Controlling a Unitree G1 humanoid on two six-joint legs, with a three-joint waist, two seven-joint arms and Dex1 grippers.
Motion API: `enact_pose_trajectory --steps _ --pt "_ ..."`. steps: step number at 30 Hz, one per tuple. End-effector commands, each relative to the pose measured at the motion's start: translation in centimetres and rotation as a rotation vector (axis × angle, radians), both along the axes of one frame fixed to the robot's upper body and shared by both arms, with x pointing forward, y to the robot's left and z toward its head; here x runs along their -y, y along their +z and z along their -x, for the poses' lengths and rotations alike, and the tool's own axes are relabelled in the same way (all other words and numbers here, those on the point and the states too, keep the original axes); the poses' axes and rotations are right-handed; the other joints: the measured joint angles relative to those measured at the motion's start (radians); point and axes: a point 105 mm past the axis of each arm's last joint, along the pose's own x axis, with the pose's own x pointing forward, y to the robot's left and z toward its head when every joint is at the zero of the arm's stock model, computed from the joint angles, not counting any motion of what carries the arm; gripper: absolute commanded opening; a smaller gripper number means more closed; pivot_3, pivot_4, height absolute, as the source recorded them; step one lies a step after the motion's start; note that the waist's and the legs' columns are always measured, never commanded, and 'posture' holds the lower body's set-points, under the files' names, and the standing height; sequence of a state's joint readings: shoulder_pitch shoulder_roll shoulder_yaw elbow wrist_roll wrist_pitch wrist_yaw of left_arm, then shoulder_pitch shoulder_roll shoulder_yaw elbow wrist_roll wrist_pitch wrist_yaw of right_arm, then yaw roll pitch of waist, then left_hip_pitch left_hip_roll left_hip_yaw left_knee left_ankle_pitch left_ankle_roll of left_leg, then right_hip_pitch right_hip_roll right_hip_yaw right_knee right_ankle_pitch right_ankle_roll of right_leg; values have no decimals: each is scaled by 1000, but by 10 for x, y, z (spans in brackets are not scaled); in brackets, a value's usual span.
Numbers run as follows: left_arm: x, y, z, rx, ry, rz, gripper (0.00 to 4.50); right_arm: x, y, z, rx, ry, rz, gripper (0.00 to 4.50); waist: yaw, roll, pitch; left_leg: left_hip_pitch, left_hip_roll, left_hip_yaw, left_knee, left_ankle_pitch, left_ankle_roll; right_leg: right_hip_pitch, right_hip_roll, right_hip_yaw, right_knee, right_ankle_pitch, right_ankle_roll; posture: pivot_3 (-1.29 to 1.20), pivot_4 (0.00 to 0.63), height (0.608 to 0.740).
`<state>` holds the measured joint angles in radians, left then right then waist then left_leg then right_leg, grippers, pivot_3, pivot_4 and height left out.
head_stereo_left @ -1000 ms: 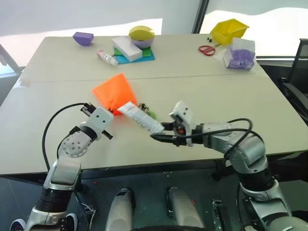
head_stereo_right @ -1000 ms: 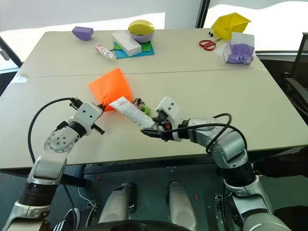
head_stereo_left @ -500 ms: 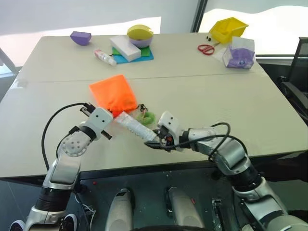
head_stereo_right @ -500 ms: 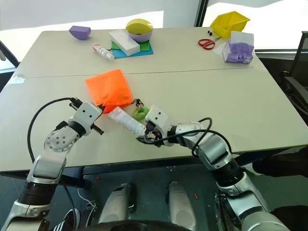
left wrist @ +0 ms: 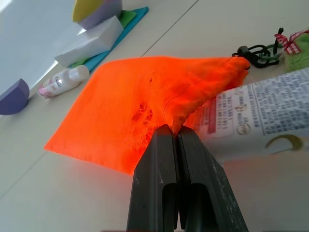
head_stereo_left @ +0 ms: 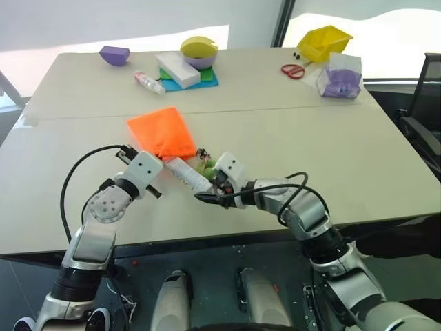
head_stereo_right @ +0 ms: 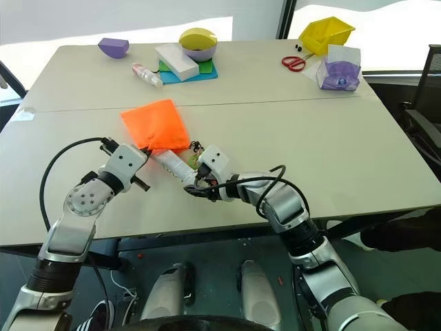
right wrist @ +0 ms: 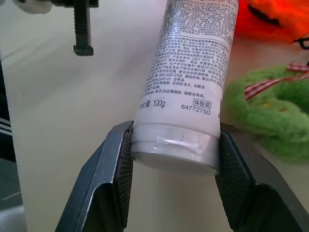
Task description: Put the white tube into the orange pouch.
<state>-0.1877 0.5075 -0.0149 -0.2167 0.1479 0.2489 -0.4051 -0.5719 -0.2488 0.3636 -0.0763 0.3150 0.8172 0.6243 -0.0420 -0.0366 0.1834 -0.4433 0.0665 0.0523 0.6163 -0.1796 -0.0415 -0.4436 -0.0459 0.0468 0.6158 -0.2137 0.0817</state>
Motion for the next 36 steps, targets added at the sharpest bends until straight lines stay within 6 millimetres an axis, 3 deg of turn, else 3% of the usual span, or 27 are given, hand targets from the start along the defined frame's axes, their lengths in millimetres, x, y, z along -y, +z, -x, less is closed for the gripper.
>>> enact_pose_trajectory --steps 1,6,13,18,23,36 --pt "5 9 3 36 -18 5 0 -9 17 -12 77 -32 -40 1796 -1 0 0 0 0 0 0 0 0 0 0 0 0 0 0 0 150 740" --pt "7 9 4 33 -26 11 0 -24 21 -29 114 -98 -60 1796 -3 0 0 1 0 0 0 0 0 -1 1 0 2 0 0 0 150 740" --pt "10 9 4 31 -32 16 0 -47 25 -34 115 -61 -76 1796 -3 0 0 0 0 0 0 0 0 -1 1 0 3 0 0 0 150 740" --pt "12 11 3 38 -33 17 0 -61 15 -32 129 -16 2 1796 -3 0 0 0 0 0 0 0 0 -1 1 0 3 0 0 0 150 740" --pt "14 10 6 35 -37 25 0 -77 26 -42 123 -54 -72 1796 -5 0 0 0 0 -1 -1 0 0 -2 1 0 4 0 1 0 150 740" --pt "16 6 8 11 -44 30 0 -102 30 -58 146 -108 -97 1796 -5 0 0 0 1 0 -1 0 0 -2 1 0 4 0 1 0 150 740"
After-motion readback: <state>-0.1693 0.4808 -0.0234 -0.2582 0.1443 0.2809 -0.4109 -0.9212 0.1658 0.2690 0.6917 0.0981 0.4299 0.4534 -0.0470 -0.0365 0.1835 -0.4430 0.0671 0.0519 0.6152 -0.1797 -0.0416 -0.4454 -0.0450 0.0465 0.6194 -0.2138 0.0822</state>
